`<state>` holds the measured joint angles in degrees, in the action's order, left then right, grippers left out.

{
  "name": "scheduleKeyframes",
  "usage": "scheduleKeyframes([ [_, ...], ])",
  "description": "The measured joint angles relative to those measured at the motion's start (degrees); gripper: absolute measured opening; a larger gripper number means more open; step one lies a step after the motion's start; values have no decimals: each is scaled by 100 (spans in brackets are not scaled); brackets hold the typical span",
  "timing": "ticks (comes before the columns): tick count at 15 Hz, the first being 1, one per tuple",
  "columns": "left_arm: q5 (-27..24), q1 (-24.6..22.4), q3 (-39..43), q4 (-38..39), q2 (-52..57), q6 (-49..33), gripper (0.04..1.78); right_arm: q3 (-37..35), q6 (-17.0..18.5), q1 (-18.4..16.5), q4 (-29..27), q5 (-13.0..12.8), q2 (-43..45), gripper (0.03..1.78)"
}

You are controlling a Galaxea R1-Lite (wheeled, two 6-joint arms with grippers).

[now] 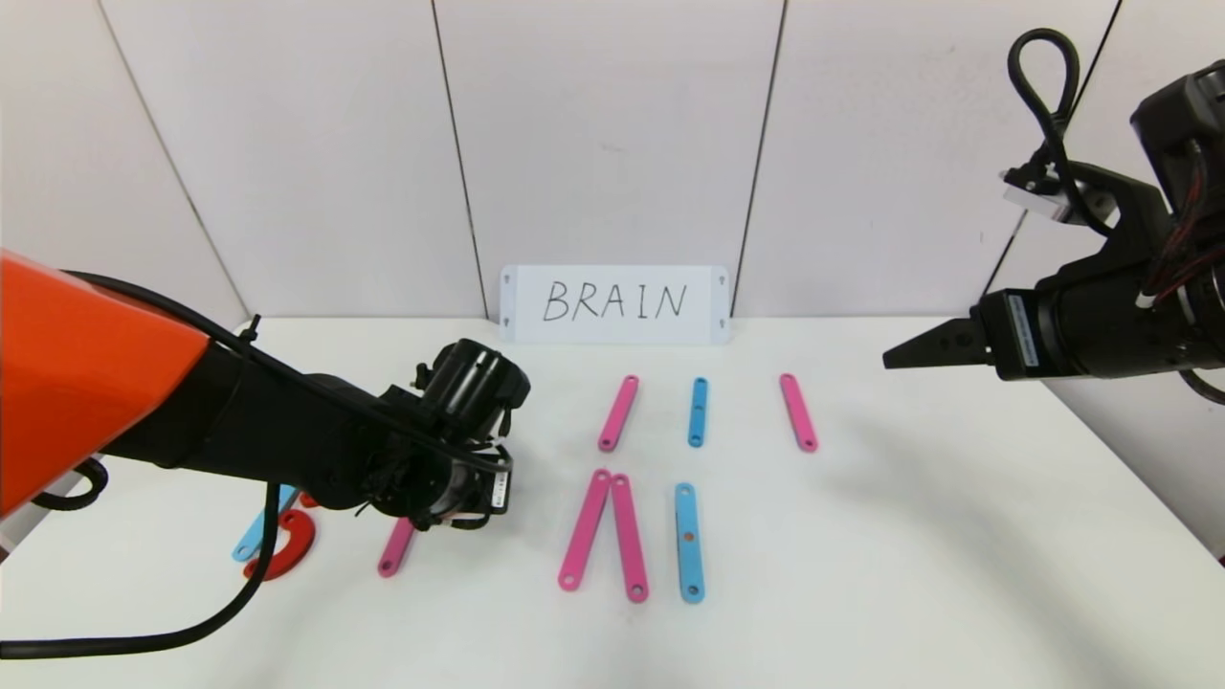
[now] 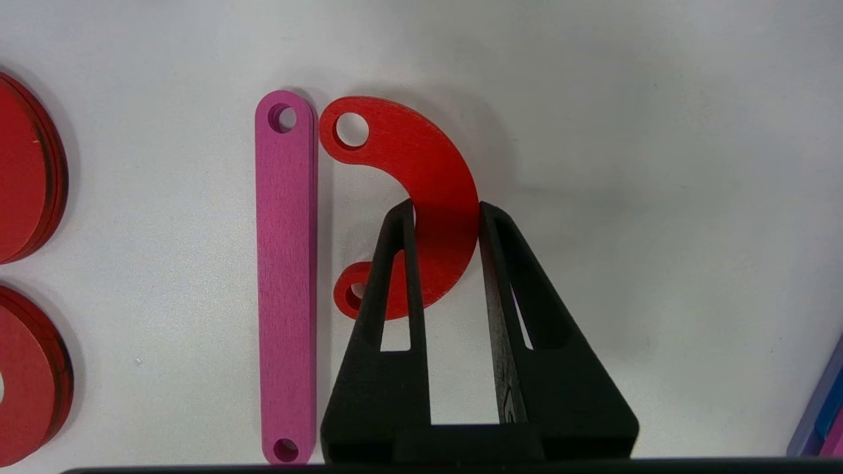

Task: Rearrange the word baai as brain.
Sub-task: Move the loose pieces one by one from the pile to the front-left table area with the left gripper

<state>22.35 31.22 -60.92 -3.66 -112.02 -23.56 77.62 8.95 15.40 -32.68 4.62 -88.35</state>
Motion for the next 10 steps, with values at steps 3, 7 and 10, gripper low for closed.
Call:
scheduleKeyframes([
  [3, 0, -16, -16, 0, 9, -2, 30, 0, -2, -2, 0, 0, -5, 173],
  [7, 0, -16, -24, 0, 4, 0, 30, 0, 0, 1, -2, -2, -13, 173],
  [10, 0, -20, -22, -20, -5, 0, 31, 0, -2, 12, -2, 0, -22, 173],
])
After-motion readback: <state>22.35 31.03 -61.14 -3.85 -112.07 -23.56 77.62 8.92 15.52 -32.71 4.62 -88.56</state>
